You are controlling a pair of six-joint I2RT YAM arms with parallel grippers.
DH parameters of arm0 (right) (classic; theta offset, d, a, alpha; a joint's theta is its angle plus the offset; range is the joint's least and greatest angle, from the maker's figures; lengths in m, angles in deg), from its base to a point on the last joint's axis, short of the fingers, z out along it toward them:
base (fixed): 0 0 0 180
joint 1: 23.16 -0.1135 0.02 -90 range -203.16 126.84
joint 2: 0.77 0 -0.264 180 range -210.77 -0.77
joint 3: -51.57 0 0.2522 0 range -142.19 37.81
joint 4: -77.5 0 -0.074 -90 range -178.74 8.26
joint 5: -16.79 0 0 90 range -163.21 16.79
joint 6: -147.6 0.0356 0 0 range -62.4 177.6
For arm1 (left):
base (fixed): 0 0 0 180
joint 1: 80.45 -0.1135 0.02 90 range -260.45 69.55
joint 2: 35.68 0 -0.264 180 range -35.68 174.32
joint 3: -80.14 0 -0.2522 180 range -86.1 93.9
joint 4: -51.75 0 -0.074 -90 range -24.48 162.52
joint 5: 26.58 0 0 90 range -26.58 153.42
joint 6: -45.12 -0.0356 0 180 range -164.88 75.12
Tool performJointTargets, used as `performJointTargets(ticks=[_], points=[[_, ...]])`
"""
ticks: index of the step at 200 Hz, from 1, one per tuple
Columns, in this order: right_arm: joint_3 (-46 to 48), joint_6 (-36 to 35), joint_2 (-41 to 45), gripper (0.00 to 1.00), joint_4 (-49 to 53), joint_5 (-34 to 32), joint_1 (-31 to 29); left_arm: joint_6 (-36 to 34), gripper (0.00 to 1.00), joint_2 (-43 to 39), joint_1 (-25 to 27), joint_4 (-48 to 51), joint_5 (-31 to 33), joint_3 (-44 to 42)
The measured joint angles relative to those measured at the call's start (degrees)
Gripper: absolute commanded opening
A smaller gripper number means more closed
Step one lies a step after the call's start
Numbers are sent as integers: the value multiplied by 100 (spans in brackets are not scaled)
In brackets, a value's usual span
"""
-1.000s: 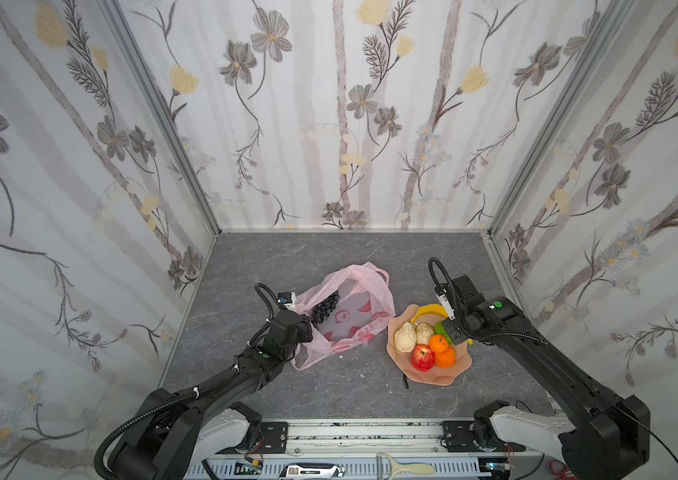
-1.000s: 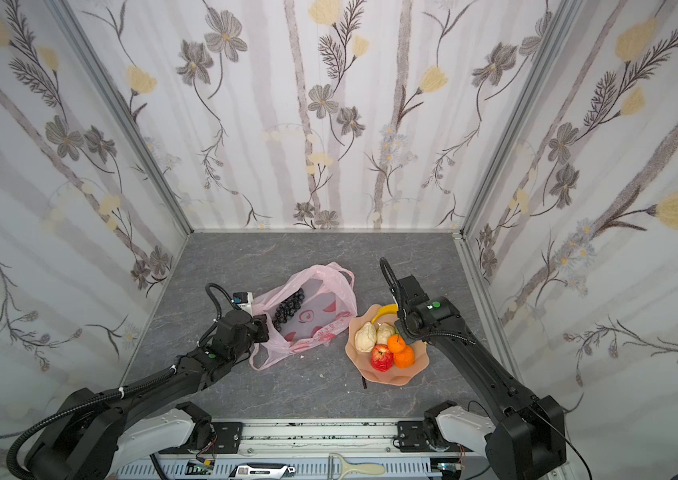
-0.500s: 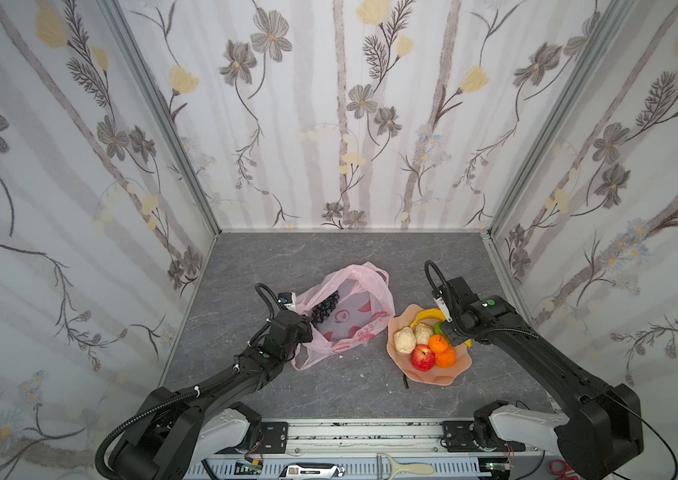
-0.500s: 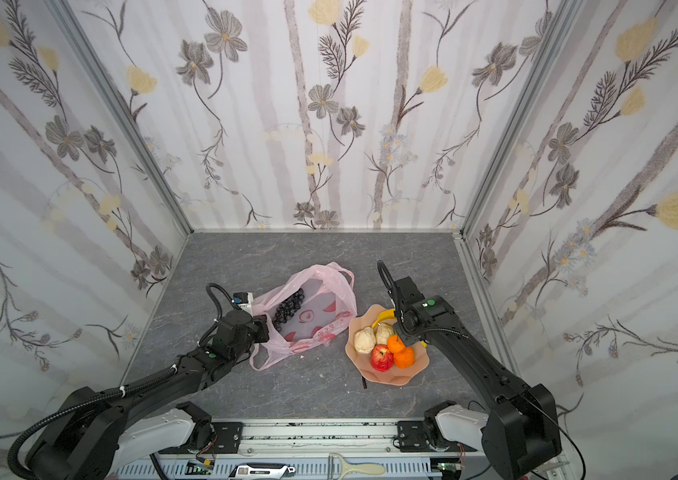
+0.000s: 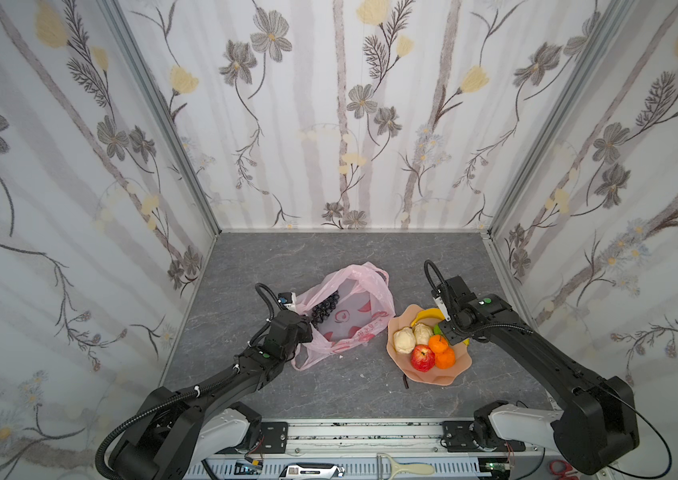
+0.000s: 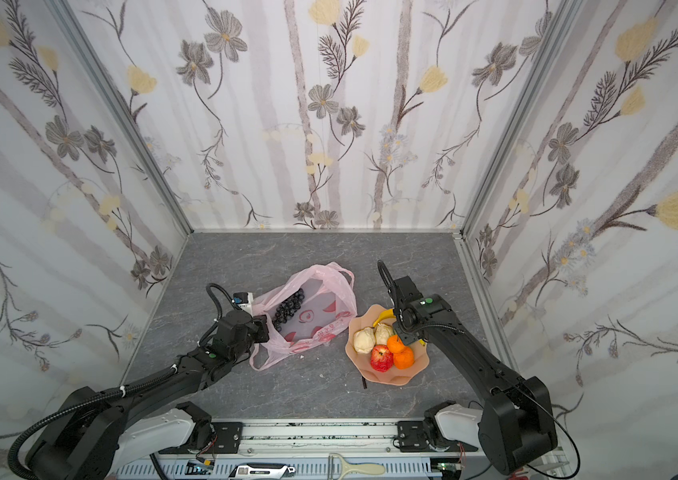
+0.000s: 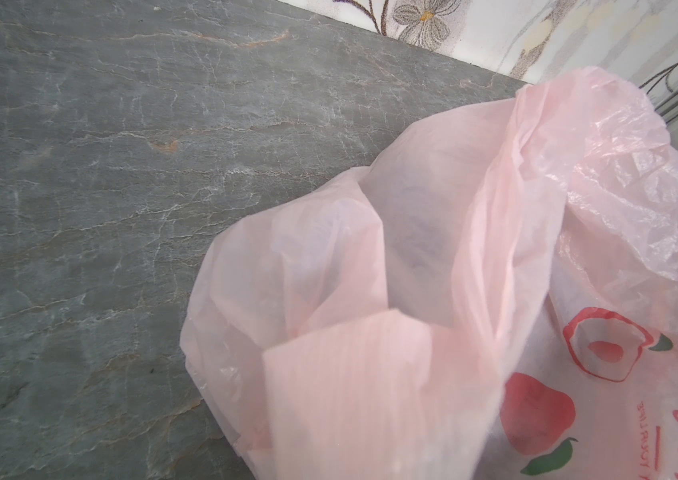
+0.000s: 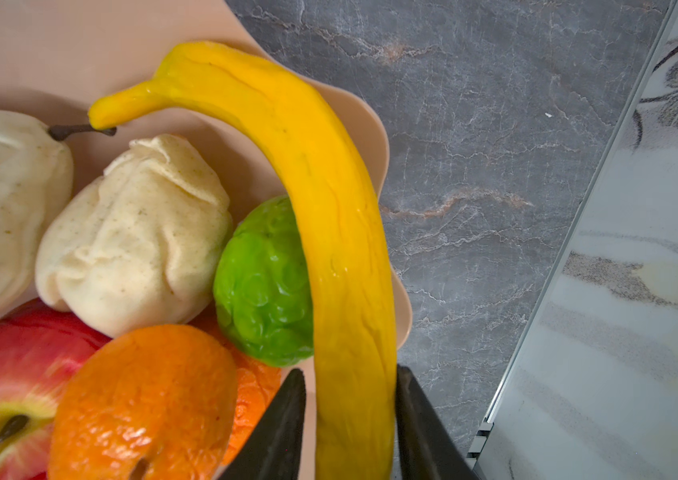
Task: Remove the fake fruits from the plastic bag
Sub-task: 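Lower the banana into the bowl and open the right gripper, then move the right gripper over the bag and reach in toward the grapes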
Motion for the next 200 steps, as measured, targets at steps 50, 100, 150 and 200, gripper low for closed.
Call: performJointTargets(ticks=[50,100,150,200], points=[[0,37,-127,43,-22,-44,4,0,3,7,0,0,0,0],[-72,46,-160,50,-39,-44,4,0,2,42,0,0,0,0],[-52,48,-24,54,-35,-46,4,0,3,72,0,0,0,0],[-101,118,9,53,-37,-111,31,-2,3,72,0,-2,0,0]])
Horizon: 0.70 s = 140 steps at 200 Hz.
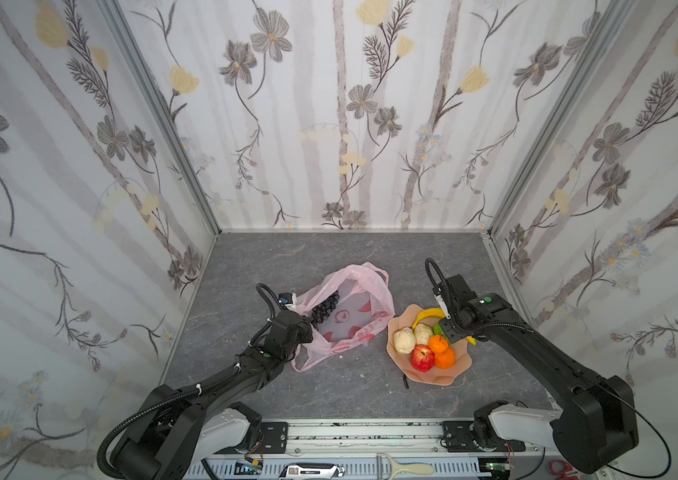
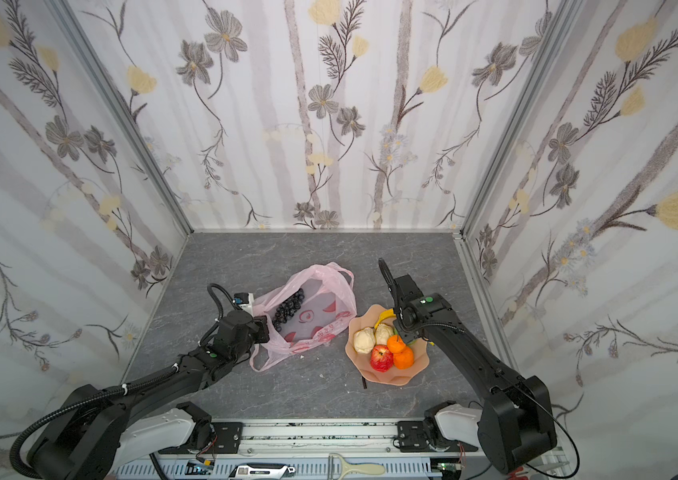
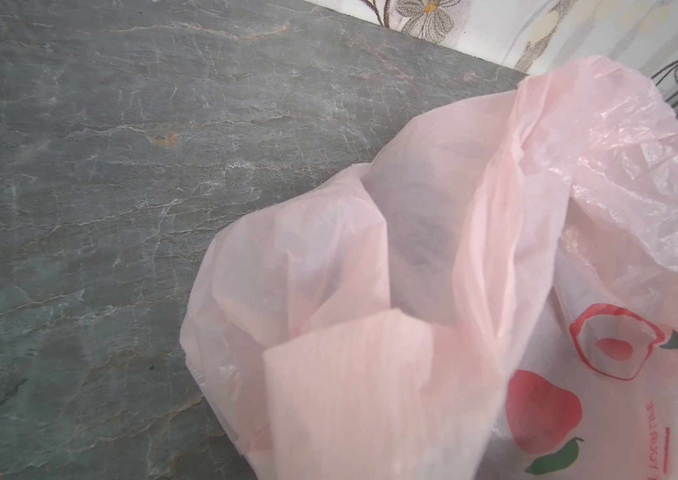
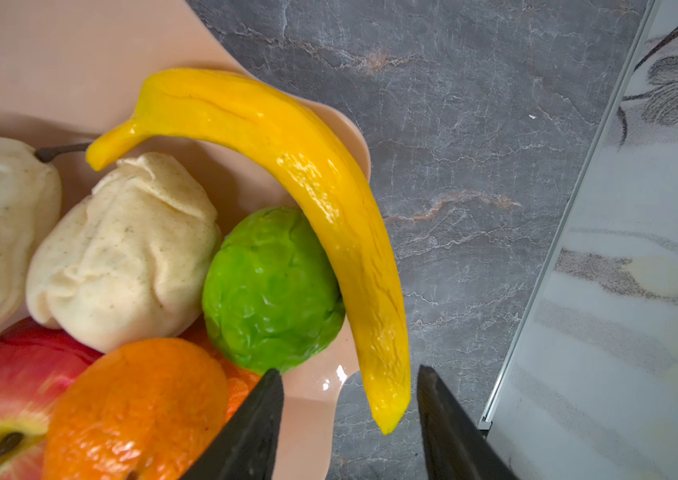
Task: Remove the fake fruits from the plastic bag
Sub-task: 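Move the right gripper over the bag and reach in toward the grapes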
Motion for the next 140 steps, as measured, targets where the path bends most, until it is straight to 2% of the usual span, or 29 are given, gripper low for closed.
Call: performJointTargets(ticks=[29,63,92,117,140], points=[[-210,59,282,48,0,-92,0,-17,2,0,0,0,-2,4],[-752,304,605,53,-72,-17,-7,-74,2,59,0,-4,-2,66],[-1126,861,452,56,-535,634,-144,-81,2,101,0,-7,-2,66],[-975,1311,234,58,-1204,1471,-734,37,2,197,0,-37,-2,68],[-927,1746,-111,60,-1886,1867,-1298,243,2,302,0,-35,-79,101]])
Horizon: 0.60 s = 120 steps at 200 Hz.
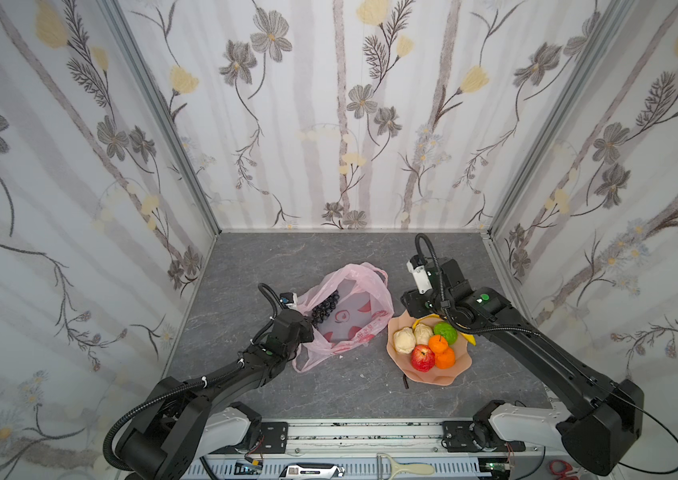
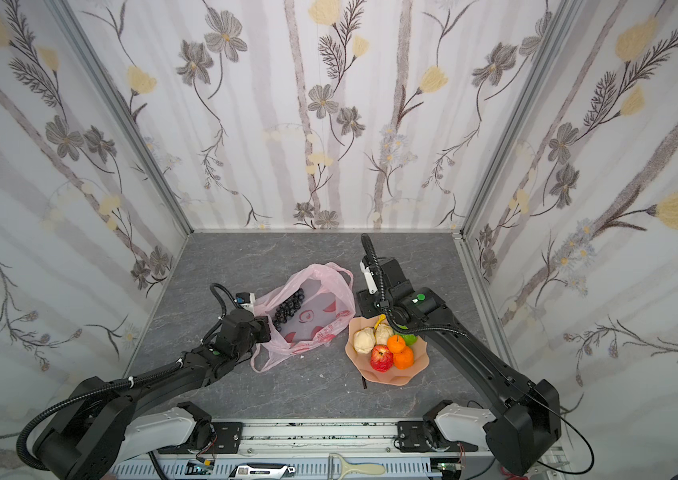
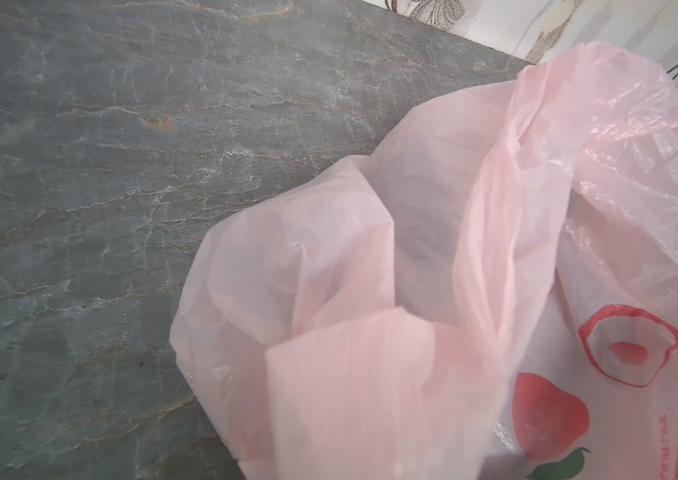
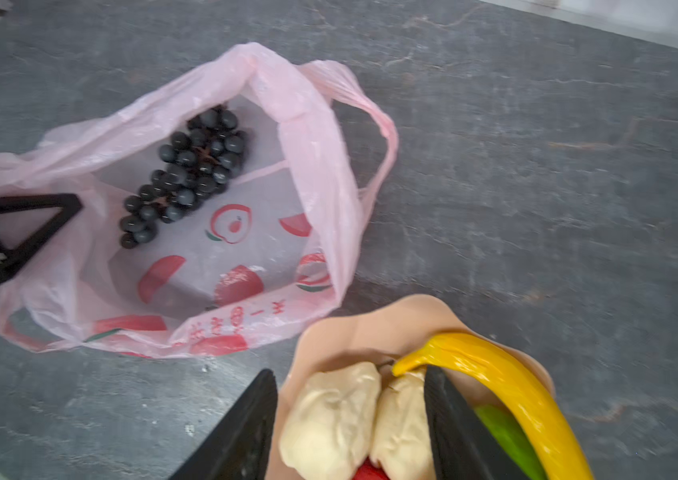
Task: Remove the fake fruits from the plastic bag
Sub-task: 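Move the right gripper over the bag and reach in toward the grapes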
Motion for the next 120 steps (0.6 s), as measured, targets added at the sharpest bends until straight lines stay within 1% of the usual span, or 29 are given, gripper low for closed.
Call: performJointTargets(ticks=[36,64,82,86,90,120], points=[[74,702,-640,62,-1266,380,-627,273,2,-39,0,0,-17,31],[221,1333,-1248,62,-2253,367,-1021,426,2,-94,0,2,-2,48],[157,1617,-1755,63,-2669,295,-1296,535,2,-111,0,11,-4,55],[129,1665,-1864,63,-2761,302,-1342,555,2,-118,0,22,-4,55],[111,1711,-1956,65,-2835,332,-1377,564,2,-127,0,37,-7,55],[13,2068,-2623,67,-3445,186,-1445,667,2,-234,0,155,-11,92]])
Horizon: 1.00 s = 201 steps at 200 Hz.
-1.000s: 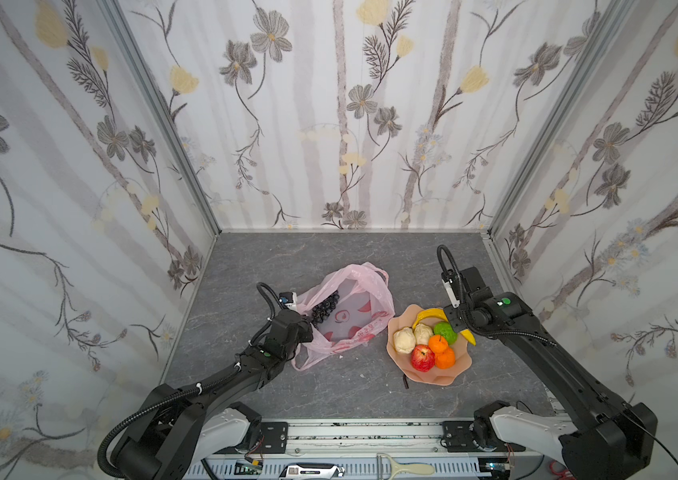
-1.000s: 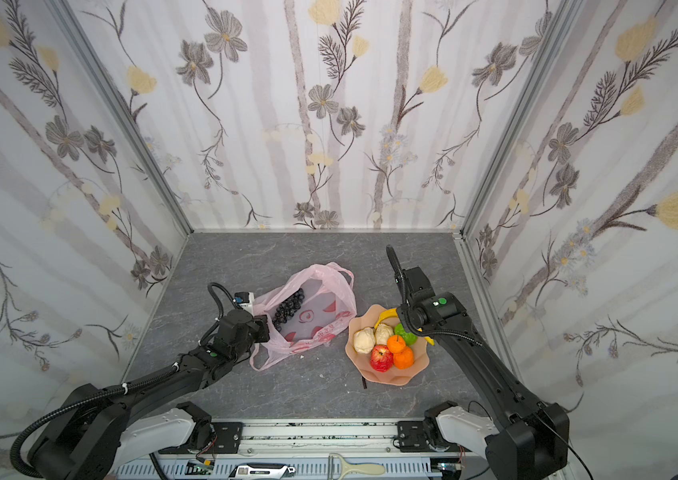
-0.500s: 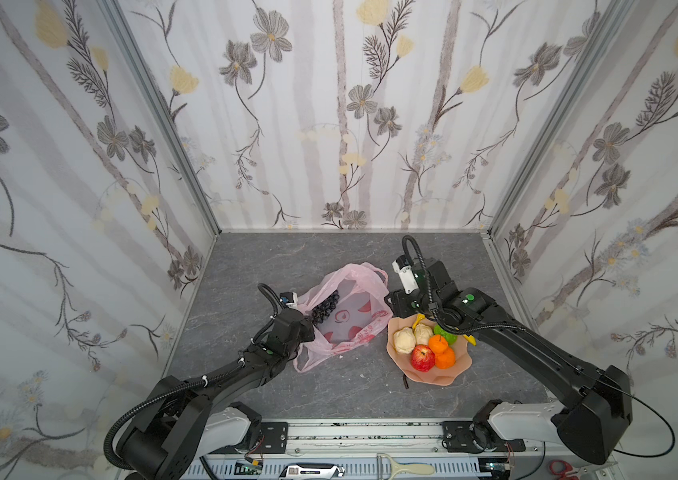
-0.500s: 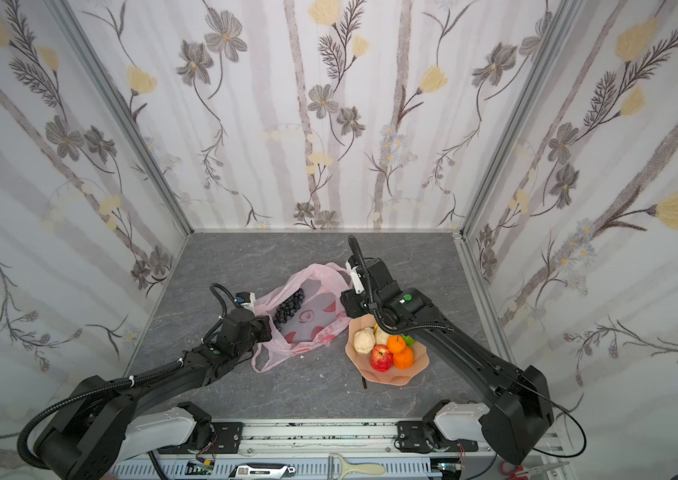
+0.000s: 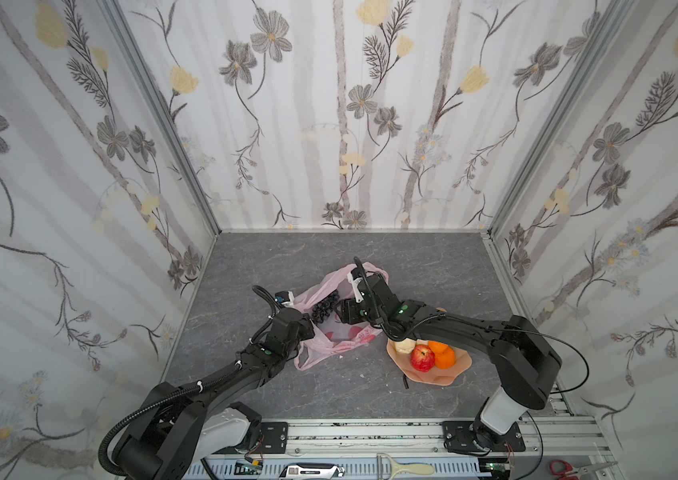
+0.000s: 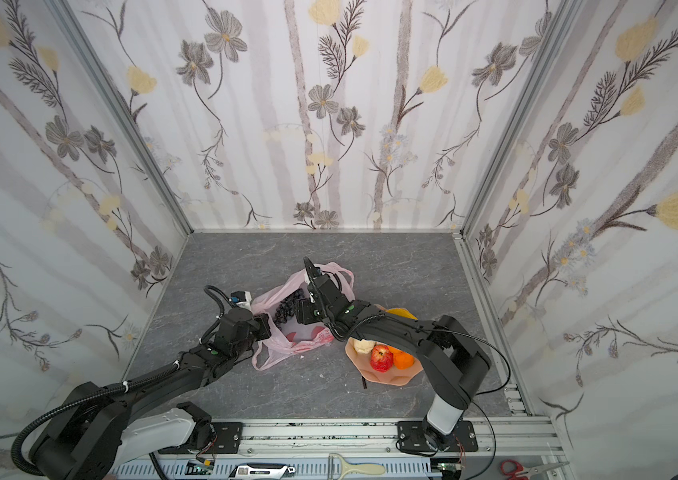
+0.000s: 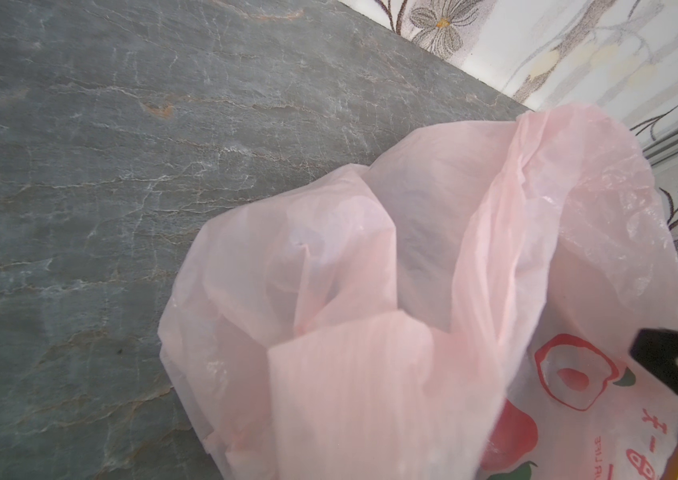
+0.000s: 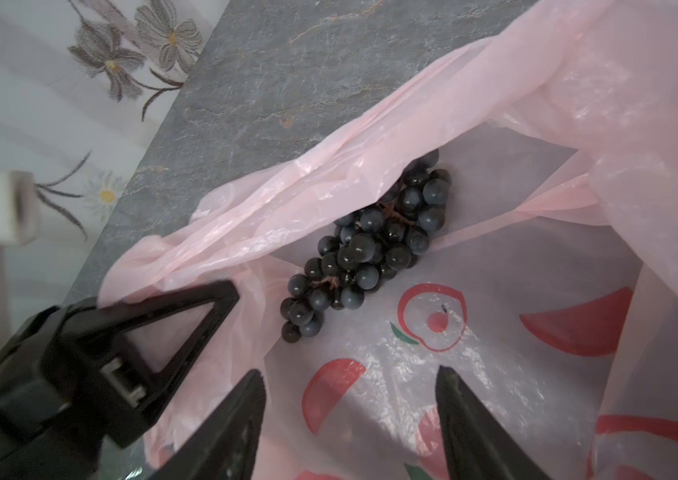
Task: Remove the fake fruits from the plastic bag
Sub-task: 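Move the right gripper over the bag and reach in toward the grapes, then close the right gripper on the black grapes inside the bag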
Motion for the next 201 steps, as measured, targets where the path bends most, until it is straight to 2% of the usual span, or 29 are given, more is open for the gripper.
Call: performJointTargets(ticks=[37,57,111,201], points=[[-507,151,-800,71,-282,-168,-22,63,2,-94,0,85,-63,94],[-828,166,-1185,78,-297,-210,-20,103,2,-164,0,133,-109,133],[-1733,162,-2055,78,-111,-380,96,103,2,-216,0,245,-208,219],[-2664,-13,-2704,82,334,-636,240,101,2,-254,0,326,-254,219]])
